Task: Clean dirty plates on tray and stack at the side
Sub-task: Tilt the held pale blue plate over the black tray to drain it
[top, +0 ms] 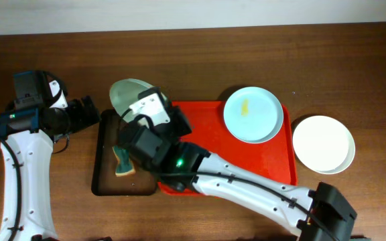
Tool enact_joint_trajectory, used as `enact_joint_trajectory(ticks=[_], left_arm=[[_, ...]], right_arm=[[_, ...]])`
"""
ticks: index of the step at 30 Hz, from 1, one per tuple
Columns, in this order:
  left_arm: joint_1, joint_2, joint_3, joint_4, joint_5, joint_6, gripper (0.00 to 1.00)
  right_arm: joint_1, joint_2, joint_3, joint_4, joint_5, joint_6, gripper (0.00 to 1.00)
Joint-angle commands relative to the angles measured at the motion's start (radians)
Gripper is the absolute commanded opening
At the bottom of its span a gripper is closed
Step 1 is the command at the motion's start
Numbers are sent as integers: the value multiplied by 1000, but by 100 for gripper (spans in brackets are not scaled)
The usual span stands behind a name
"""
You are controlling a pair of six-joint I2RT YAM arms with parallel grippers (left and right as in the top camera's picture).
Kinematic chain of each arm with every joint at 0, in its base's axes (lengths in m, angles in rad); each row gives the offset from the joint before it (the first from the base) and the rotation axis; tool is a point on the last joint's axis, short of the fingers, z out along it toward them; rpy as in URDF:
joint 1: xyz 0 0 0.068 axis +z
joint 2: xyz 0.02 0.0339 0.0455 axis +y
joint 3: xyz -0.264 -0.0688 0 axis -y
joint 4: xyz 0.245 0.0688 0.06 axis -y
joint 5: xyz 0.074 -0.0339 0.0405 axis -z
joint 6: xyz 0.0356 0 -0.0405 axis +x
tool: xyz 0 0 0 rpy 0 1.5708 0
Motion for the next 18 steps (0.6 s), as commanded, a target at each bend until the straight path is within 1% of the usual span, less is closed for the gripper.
enact_joint_trajectory(ticks=[1, 3, 7, 10, 18], left_arm=[[3, -5, 14, 0, 13, -10, 99], [3, -5, 14, 0, 13, -10, 99], [3, -5, 14, 0, 13, -10, 99], [3, -5, 14, 0, 13, -10, 99], [3, -5, 14, 0, 13, -10, 99]], right_arm=[[58, 1, 24, 126, 207, -283, 4], [97, 1, 24, 239, 238, -412, 4], [120, 1, 24, 342, 277, -510, 4], [122, 0, 24, 387, 309, -516, 4], [122, 0, 24, 386, 312, -516, 4]])
